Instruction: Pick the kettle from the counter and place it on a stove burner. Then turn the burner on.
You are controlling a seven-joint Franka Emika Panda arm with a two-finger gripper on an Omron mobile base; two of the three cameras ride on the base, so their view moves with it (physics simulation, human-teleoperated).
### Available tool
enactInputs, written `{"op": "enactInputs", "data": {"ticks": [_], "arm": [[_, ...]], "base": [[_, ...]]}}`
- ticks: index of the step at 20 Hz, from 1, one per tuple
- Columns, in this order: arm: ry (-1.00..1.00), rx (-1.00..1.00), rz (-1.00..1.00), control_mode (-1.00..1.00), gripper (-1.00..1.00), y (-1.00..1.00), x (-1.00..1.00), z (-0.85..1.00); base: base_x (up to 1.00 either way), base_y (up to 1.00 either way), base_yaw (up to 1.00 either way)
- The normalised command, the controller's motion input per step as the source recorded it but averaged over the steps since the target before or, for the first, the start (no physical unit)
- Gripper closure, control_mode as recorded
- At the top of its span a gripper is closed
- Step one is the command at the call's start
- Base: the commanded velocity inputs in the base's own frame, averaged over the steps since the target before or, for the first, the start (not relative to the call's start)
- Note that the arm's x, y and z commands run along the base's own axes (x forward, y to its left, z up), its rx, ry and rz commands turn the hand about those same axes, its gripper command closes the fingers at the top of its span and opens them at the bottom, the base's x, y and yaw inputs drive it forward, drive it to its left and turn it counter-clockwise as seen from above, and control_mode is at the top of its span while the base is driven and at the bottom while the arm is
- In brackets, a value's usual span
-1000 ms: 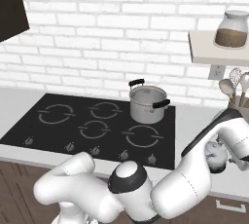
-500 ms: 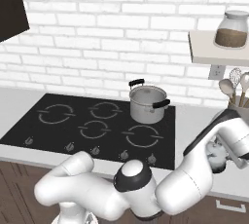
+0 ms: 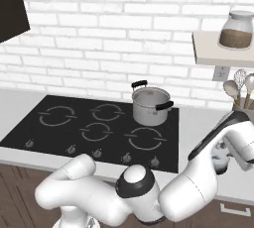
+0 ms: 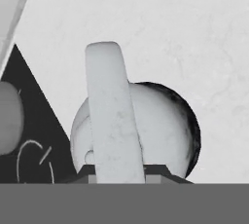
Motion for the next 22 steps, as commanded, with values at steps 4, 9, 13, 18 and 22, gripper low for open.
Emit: {"op": "enactInputs", "data": {"ticks": [4,9,13,18,22], "arm": [[-0.29,0.05,0.00,-1.00,1.00,0.86,-0.53,0.43],[-0.29,0.08,-0.01,-1.00,1.00,1.00,-0.60,0.50],[-0.27,0.02,-0.05,-1.00,1.00,1.00,-0.50,0.56],[-0.20,0.00,-0.07,-1.00,1.00,1.00,-0.32,0.54],[-0.08,0.00,-0.07,-1.00,1.00,1.00,-0.04,0.43]], "base": [[0.00,0.00,0.00],[0.00,0.00,0.00],[0.00,0.00,0.00],[0.00,0.00,0.00],[0.00,0.00,0.00]]}}
